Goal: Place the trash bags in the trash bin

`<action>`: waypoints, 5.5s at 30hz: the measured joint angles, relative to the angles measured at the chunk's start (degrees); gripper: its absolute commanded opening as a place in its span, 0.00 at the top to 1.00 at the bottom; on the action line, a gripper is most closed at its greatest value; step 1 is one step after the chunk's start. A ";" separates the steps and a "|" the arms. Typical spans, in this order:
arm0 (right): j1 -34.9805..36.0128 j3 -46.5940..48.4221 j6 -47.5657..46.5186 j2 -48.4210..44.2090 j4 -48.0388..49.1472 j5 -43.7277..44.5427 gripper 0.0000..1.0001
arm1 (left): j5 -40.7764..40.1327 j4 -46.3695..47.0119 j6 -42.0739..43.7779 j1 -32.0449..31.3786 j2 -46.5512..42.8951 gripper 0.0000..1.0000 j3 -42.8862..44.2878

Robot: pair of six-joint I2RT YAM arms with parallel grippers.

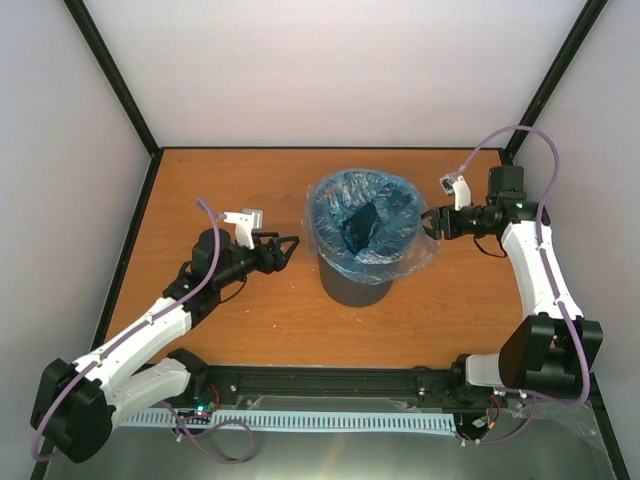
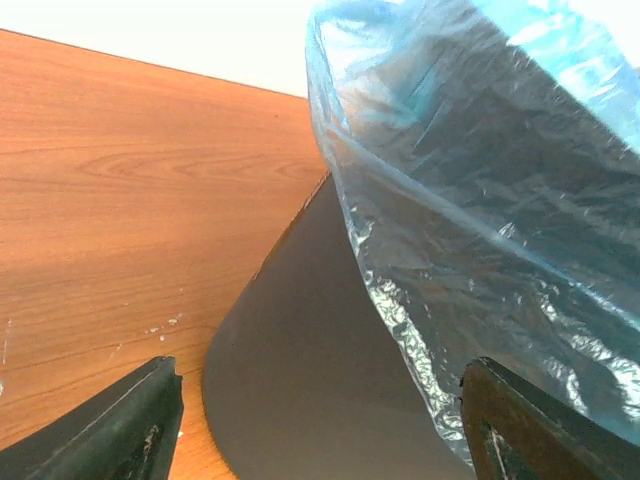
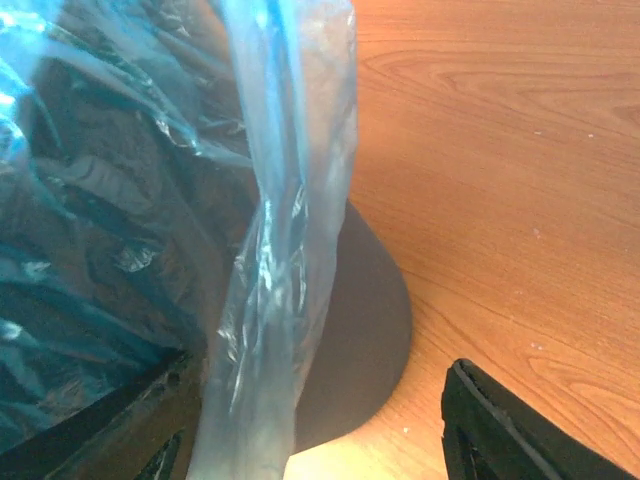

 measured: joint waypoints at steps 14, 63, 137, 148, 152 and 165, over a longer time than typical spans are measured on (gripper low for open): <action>-7.21 8.85 -1.03 -3.98 -5.86 -1.27 0.26 | -4.17 4.57 -4.57 0.61 -0.02 0.23 1.44; -7.50 -4.00 -7.63 2.43 0.44 -7.87 0.97 | 18.93 24.81 -12.66 6.73 20.35 0.99 0.39; 27.74 -4.13 -15.39 -18.47 -0.17 15.04 0.56 | 0.13 -25.44 11.69 1.14 -5.86 0.29 17.70; 33.90 -1.07 -15.08 -11.76 3.08 15.89 0.57 | 8.15 -19.19 12.72 -3.96 2.56 0.29 18.58; 38.69 -1.42 -15.04 -10.10 6.58 17.94 0.60 | 7.82 -15.08 13.18 -10.64 7.21 0.29 19.80; 42.42 -18.69 -18.67 -9.38 11.43 24.11 0.61 | 2.12 -5.44 13.29 -16.44 12.90 0.29 2.32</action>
